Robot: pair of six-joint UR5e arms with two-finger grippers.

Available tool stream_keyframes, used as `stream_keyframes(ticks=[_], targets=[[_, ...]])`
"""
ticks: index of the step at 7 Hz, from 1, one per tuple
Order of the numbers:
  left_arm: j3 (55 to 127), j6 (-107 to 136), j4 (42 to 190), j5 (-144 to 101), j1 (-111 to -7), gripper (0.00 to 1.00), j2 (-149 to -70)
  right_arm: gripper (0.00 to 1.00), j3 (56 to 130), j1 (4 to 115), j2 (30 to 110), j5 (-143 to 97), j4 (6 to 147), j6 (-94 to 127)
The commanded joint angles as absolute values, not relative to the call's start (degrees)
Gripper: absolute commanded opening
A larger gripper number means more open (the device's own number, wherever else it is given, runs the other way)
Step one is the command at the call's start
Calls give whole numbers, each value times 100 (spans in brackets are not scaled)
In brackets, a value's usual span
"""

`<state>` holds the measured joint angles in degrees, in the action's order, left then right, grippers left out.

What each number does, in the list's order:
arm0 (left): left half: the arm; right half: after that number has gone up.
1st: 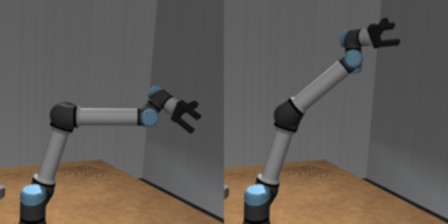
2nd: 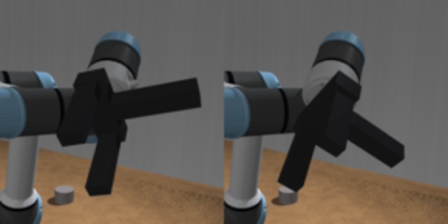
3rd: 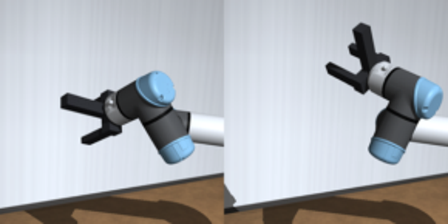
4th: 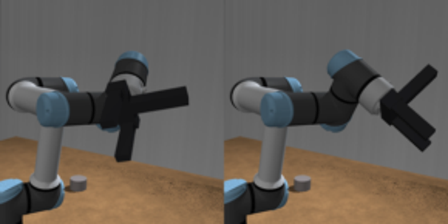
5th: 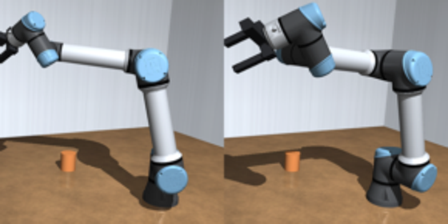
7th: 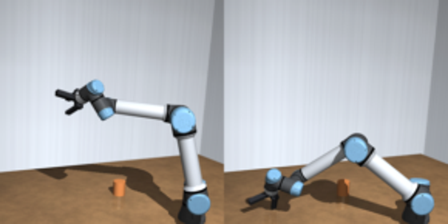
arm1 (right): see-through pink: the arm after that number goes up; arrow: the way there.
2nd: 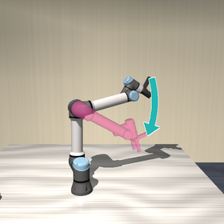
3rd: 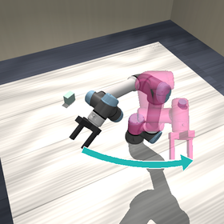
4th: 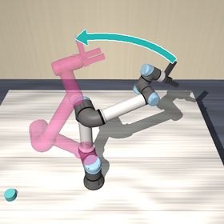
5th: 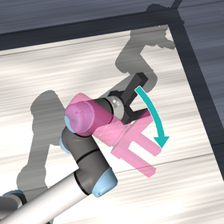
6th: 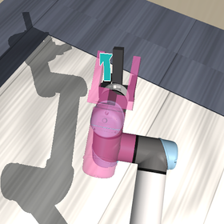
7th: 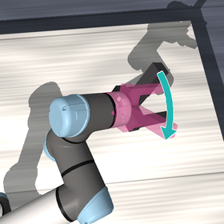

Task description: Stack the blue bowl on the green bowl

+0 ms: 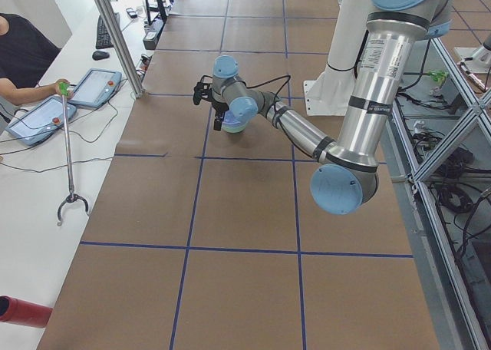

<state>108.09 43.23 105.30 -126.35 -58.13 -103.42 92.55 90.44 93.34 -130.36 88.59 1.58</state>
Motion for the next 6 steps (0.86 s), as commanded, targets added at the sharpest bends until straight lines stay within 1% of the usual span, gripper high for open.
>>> stream_keyframes(ticks=[1,3,4,5,6], targets=[[10680,1711,9419,-12885,-7069,100,-10248,100,9255,9044,9334,-13034,8868,158],[10067,-37,9080,-12876,-8055,100,-10196,100,9255,9044,9334,-13034,8859,158],[9898,-670,9097,-12893,-8416,100,-9856,100,9255,9044,9334,-13034,8859,158],[9575,-1181,9192,-12928,-8664,100,-9513,100,9255,9044,9334,-13034,8859,158],[9476,-1535,9524,-13103,-8779,100,-8962,100,9255,9044,9334,-13043,8868,158]])
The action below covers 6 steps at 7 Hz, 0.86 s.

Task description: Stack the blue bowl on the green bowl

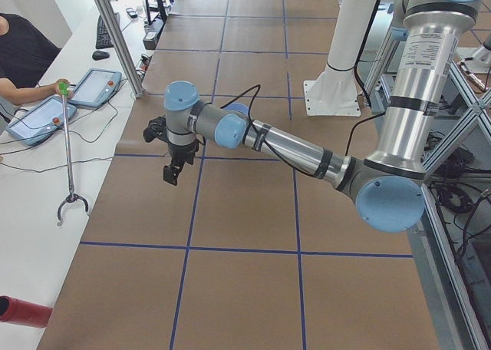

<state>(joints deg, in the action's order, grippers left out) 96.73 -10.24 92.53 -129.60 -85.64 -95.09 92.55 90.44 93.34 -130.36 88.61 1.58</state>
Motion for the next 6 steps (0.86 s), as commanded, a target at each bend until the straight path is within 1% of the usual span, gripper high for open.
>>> stream_keyframes(ticks=[1,3,6], targets=[[9440,-1512,9919,-13191,-8789,100,-8573,100,9255,9044,9334,-13034,8859,158],[9299,-1128,9871,-13210,-8841,100,-8508,100,9255,9044,9334,-13034,8859,158],[9316,251,9870,-13553,-8894,100,-8508,100,9255,9044,9334,-13034,8859,158]])
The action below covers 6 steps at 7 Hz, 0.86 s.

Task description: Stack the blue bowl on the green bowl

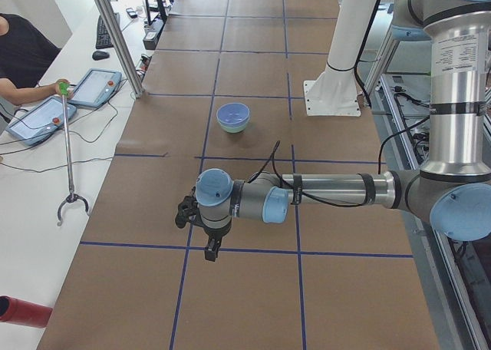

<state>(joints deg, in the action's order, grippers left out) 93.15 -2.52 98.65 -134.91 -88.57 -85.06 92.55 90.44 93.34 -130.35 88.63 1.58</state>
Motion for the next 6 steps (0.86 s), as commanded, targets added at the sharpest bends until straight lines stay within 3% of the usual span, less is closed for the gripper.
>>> stream_keyframes(ticks=[1,6], targets=[[9308,333,9870,-13561,-8929,100,-8508,100,9255,9044,9334,-13043,8859,158],[9334,352,9870,-13544,-9149,100,-8525,100,9255,9044,9334,-13034,8859,158]])
